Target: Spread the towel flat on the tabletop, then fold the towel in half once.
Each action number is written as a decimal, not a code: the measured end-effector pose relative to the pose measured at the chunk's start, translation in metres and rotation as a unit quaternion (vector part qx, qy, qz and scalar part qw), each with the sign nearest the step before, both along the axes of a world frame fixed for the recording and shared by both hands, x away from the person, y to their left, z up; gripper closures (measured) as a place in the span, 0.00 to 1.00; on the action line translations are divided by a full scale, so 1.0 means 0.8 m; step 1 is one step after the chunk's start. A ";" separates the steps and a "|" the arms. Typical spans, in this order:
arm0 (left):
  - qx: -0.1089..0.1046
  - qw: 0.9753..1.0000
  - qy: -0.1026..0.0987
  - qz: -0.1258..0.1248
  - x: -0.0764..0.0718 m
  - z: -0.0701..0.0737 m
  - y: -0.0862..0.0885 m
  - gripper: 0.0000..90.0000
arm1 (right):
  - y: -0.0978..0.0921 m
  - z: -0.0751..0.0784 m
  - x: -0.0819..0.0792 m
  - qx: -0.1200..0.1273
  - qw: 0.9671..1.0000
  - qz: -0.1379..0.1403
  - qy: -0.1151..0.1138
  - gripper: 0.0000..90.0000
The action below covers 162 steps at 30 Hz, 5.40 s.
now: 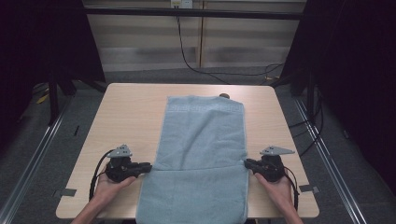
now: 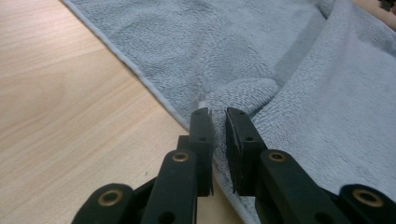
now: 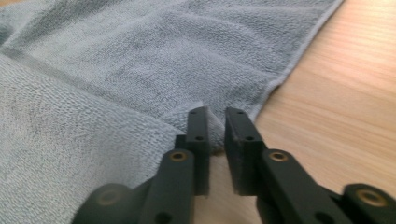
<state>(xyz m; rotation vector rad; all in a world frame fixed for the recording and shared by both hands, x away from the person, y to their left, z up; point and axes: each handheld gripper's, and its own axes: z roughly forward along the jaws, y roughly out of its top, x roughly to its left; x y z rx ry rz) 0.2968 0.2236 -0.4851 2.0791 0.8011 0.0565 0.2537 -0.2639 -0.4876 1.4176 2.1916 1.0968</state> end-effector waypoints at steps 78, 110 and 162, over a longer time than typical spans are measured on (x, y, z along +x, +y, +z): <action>0.018 1.000 0.002 -0.019 0.042 -0.005 -0.042 0.68 | 0.059 0.000 0.028 -0.019 0.994 0.106 -0.005 0.64; 0.042 0.997 -0.011 -0.061 0.009 -0.021 -0.043 0.83 | 0.028 0.009 0.072 -0.015 0.998 0.062 -0.023 0.63; 0.027 0.999 -0.019 0.021 0.100 -0.024 -0.055 0.93 | 0.025 -0.019 0.107 -0.010 0.998 0.053 0.016 0.95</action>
